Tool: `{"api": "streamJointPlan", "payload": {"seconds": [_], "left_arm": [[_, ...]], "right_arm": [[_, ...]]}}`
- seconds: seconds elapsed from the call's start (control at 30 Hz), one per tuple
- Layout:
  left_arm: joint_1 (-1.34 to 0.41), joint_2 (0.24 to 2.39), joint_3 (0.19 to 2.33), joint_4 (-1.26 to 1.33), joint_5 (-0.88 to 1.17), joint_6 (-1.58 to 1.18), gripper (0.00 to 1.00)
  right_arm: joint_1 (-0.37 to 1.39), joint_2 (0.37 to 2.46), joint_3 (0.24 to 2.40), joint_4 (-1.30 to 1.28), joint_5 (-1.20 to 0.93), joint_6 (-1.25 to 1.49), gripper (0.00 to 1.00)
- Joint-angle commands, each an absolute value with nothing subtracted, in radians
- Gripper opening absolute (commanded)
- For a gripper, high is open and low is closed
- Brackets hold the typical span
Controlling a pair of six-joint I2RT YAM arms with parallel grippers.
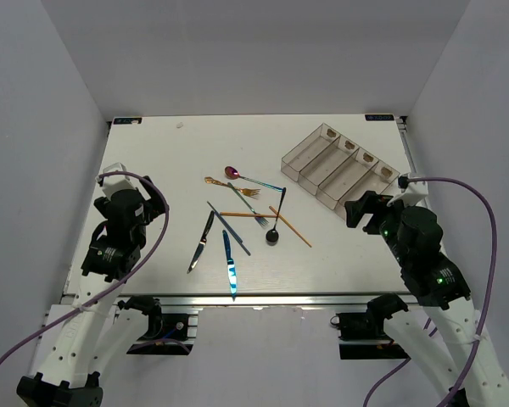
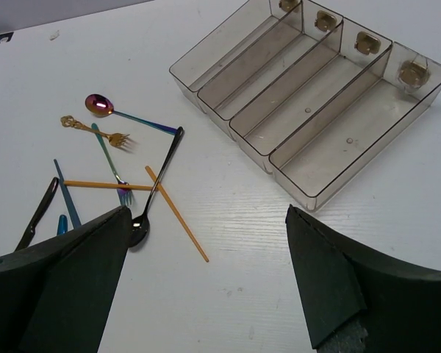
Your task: Sort the eating utensils into containers
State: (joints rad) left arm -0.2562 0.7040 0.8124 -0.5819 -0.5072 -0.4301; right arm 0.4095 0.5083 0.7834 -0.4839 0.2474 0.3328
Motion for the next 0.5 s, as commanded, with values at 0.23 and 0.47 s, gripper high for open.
{"api": "streamJointPlan", "payload": {"seconds": [0.23,0.47], "left_arm": [[-0.253,0.701,0.81,-0.566,-0.492,-0.423,0.98],[-0.252,0.707,0.81,-0.563,-0.492,-0.423,0.98]], "right_arm": [[0.408,0.489,0.726,-0.312,0.026,0.307,0.89],[0.408,0.679,0.758,-0.265,-0.107,0.345,0.89]]}}
